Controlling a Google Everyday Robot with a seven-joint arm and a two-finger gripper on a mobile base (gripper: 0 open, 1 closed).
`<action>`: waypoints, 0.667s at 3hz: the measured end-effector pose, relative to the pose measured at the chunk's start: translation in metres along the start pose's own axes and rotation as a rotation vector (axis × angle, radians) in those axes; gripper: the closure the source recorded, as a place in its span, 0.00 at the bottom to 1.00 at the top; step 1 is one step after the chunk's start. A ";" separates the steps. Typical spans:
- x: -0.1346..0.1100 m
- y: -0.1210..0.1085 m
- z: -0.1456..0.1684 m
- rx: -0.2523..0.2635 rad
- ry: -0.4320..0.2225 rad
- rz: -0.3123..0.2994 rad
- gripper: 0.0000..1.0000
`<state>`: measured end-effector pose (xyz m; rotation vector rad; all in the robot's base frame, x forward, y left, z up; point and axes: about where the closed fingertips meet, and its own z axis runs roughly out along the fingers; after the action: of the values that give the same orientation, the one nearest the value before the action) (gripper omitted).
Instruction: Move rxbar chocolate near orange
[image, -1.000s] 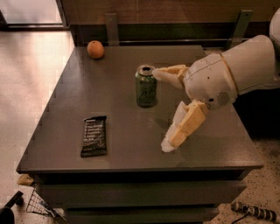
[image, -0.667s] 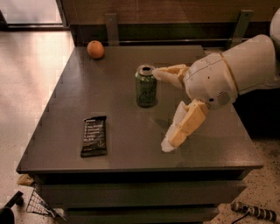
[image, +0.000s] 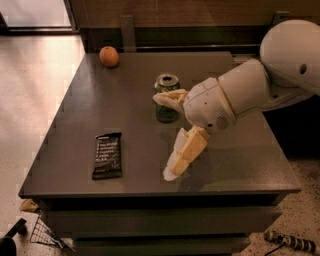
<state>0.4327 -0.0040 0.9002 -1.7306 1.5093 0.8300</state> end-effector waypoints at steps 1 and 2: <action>0.006 -0.004 0.029 -0.031 -0.002 -0.011 0.00; 0.007 -0.008 0.048 -0.049 -0.001 -0.015 0.00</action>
Offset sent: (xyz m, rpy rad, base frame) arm 0.0184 0.0661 -0.0497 -0.0120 0.0428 0.0709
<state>0.4401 0.0325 0.8682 -1.7748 1.4846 0.8670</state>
